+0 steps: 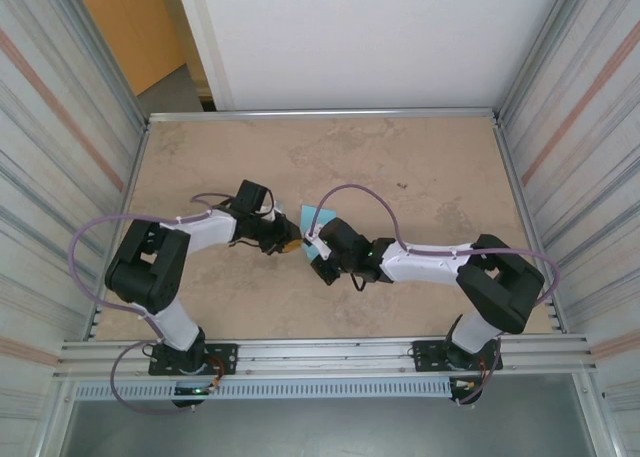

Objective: Fold a paper plane with a square sheet of paper (pick it up from the middle)
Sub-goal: Third fold the triangle at the center of the table.

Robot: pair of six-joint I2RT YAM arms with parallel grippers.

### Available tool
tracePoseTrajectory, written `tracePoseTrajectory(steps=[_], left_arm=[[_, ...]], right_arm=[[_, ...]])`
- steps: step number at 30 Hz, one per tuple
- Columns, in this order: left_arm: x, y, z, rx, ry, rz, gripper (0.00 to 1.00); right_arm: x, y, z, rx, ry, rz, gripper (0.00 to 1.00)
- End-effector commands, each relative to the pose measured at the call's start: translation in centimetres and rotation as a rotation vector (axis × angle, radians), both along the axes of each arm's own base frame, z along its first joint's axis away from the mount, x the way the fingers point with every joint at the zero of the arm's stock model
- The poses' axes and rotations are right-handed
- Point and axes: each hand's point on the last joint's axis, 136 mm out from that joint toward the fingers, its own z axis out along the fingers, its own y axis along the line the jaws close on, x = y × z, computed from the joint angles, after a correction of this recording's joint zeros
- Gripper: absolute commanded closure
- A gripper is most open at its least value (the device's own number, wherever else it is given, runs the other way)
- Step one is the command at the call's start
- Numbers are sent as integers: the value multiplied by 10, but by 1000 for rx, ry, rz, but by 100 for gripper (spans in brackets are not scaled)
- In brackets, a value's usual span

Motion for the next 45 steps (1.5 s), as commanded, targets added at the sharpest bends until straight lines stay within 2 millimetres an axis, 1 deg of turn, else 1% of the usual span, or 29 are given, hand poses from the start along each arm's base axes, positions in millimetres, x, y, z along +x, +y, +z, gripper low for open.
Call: tracePoseTrajectory(steps=[1,3,5,6,8,12,15,20,24,27,32,36,40,45], left_arm=[[8,21,18,23,-60,53,74],[13,31,26,19,-91,85,72],[16,35,34,13,-124,94,71],[18,35,40,13,-144,91,70],[20,34,45,7,-159,81,69],[23,25,48,-26,-162,48,67],[18,19,44,-27,-154,19,66],[4,31,24,21,-94,60,64],[-6,25,14,-36,-54,83,59],[-12,17,9,-39,-38,66,56],[-13,11,5,-40,-26,50,54],[-11,9,6,-44,-29,45,54],[-11,11,9,-27,-40,46,53],[-1,8,20,-27,-91,26,54]], right_arm=[[-8,7,13,83,88,51,91],[-12,9,16,115,127,67,91],[-13,10,18,139,155,78,92],[-14,10,19,149,165,78,92],[-16,12,20,169,186,88,92],[-17,12,22,197,223,95,89],[-15,11,23,196,218,79,88],[-10,8,19,175,200,53,86],[-8,9,16,170,203,50,85],[-5,9,14,164,195,39,85],[0,7,14,155,175,14,85],[3,5,13,148,166,-4,88],[5,4,14,147,158,-18,92],[9,1,9,136,165,-48,94]])
